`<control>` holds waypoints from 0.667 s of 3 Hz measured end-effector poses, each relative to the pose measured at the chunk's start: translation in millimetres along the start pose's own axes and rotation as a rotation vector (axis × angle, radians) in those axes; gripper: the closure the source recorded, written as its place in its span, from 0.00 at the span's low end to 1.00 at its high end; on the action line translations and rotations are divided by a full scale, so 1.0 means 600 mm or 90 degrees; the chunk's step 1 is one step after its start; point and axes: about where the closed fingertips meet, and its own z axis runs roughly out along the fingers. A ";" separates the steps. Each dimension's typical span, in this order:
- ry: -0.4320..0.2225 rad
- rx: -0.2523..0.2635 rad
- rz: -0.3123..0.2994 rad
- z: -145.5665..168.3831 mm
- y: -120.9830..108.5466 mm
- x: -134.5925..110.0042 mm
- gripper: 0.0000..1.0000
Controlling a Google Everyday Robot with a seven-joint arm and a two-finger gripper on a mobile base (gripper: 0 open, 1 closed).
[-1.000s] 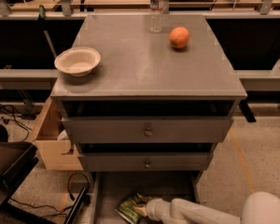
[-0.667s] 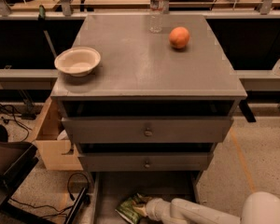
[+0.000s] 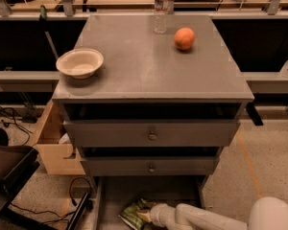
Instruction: Pick green jalapeno chip bag from bottom drawer and place on counter
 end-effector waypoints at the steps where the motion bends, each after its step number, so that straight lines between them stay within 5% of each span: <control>1: 0.000 0.000 0.000 0.000 0.000 0.000 1.00; 2: 0.000 0.000 0.000 0.000 0.000 0.000 1.00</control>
Offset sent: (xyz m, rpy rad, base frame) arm -0.1281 -0.1734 0.2763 0.2088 -0.2465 -0.0476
